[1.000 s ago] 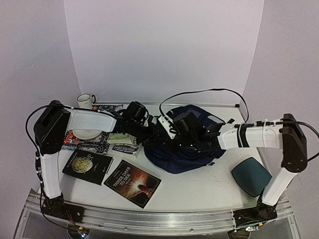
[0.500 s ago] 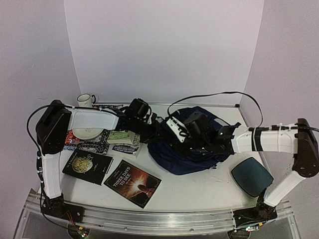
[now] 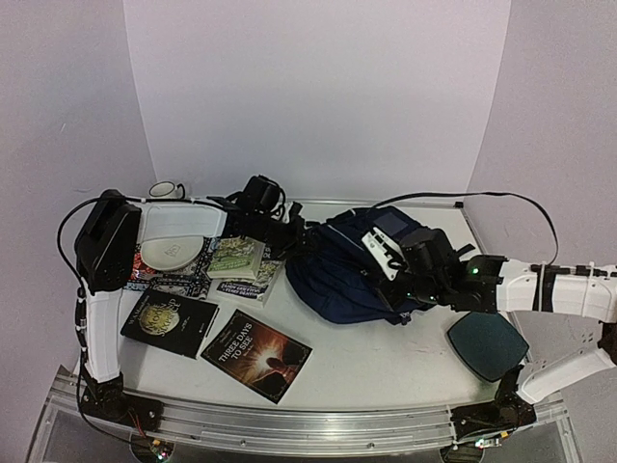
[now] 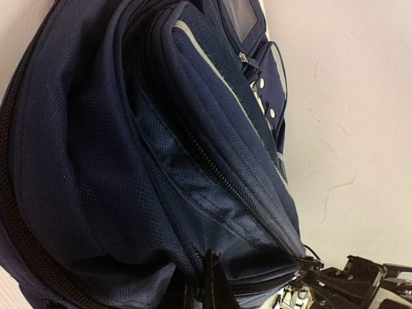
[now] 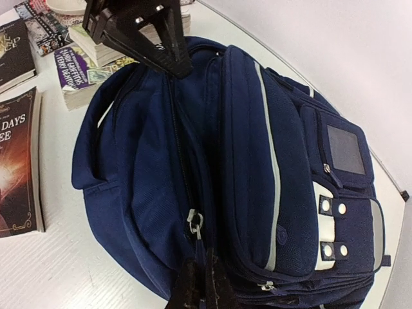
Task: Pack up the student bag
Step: Zip the student bag into the second largest pocket of the bag, then adjust the student bag at the center of the board.
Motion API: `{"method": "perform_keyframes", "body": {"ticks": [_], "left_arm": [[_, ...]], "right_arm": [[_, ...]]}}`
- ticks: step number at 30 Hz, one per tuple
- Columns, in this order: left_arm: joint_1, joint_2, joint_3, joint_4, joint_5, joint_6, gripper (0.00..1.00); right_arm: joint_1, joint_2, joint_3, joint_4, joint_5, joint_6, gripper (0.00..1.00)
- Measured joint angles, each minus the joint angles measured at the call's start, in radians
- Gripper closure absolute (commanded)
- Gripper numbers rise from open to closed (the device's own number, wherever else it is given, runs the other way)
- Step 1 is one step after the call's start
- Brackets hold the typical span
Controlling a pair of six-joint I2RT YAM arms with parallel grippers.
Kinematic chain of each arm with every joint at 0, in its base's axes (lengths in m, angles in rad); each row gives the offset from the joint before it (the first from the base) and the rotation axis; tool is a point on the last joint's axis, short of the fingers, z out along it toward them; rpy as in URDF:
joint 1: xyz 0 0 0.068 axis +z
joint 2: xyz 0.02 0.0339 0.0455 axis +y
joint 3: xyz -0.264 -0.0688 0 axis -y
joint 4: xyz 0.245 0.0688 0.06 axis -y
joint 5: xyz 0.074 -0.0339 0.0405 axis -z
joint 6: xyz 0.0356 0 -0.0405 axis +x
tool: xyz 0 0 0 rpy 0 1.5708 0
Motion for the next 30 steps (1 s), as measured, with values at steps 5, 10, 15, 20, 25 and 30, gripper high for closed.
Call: {"method": "perform_keyframes", "body": {"ticks": [5, 10, 15, 20, 25, 30], "left_arm": [[0.024, 0.034, 0.040, -0.006, -0.010, 0.031, 1.00], [0.136, 0.088, 0.054, -0.059, -0.090, 0.106, 1.00], [0.170, 0.093, 0.051, -0.073, -0.141, 0.169, 1.00], [0.138, 0.093, 0.044, -0.059, -0.169, 0.171, 1.00], [0.088, 0.088, 0.031, -0.016, -0.162, 0.124, 1.00], [0.040, 0.050, -0.031, 0.047, -0.158, 0.054, 1.00]], "right_arm": [[-0.048, -0.028, -0.018, -0.028, 0.031, 0.034, 1.00], [-0.142, -0.083, -0.039, -0.117, 0.106, 0.099, 1.00], [-0.145, -0.070, -0.025, -0.120, 0.008, 0.141, 0.97], [-0.143, 0.057, 0.067, -0.085, -0.115, 0.253, 0.72], [-0.141, 0.175, 0.106, -0.021, -0.218, 0.423, 0.62], [-0.140, 0.250, 0.116, 0.010, -0.295, 0.656, 0.55]]}}
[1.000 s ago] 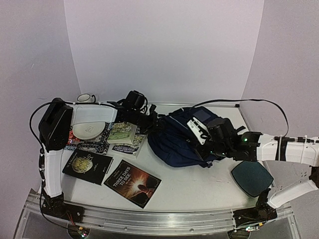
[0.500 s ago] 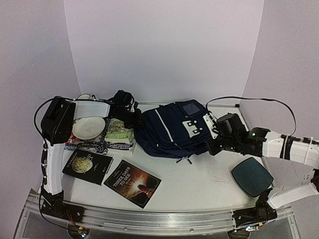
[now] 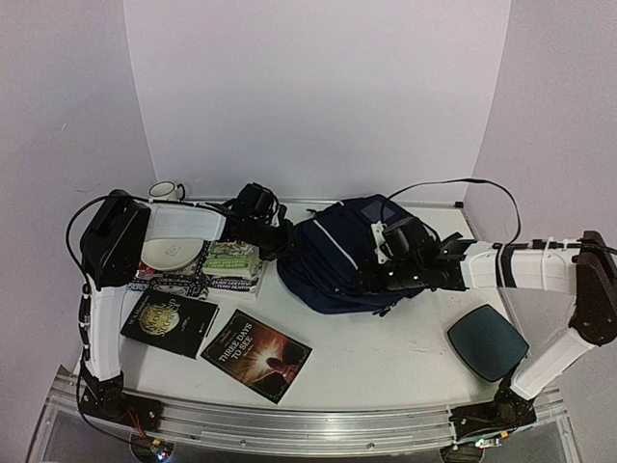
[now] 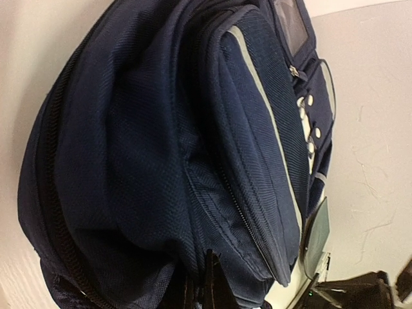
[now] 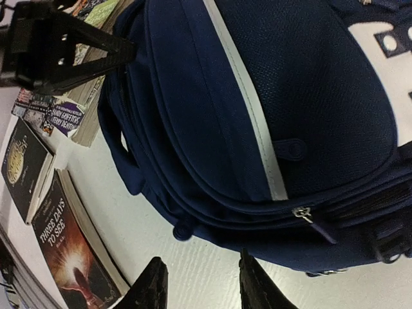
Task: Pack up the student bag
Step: Adjust the student bag at the center of the board, then pick up the second largest pocket of the bag from the student bag.
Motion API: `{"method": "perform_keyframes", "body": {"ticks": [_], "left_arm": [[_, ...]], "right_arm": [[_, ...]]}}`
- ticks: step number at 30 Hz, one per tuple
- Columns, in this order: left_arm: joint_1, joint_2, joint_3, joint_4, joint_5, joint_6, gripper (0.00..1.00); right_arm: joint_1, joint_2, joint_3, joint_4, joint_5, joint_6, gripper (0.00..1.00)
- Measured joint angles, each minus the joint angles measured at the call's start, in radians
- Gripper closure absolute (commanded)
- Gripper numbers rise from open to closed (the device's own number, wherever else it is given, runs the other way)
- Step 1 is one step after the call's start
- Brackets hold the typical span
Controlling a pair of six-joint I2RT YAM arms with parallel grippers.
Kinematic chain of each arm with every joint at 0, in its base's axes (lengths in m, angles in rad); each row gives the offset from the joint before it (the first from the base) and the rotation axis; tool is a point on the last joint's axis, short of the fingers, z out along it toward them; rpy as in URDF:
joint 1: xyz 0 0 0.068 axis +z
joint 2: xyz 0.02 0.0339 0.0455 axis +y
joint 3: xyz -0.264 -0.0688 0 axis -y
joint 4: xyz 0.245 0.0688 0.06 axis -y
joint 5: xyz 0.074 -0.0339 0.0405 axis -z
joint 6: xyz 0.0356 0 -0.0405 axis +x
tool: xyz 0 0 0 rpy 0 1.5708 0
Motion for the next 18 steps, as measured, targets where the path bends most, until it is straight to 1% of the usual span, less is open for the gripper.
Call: {"method": "perform_keyframes", "body": {"ticks": [5, 8, 12, 18], "left_arm": [[-0.022, -0.033, -0.046, 0.065, 0.008, -0.063, 1.00], [-0.024, -0.045, -0.069, 0.104, 0.016, -0.097, 1.00], [-0.027, -0.051, -0.081, 0.139, 0.022, -0.139, 1.00], [-0.040, -0.054, -0.083, 0.163, 0.025, -0.170, 1.00]], "right_arm": [[0.000, 0.026, 0.000, 0.026, -0.024, 0.196, 0.52], [0.000, 0.026, 0.000, 0.035, -0.023, 0.266, 0.50], [0.000, 0.040, 0.000, 0.037, -0.020, 0.318, 0.51], [0.000, 0.096, 0.000, 0.041, -0.035, 0.344, 0.52]]}}
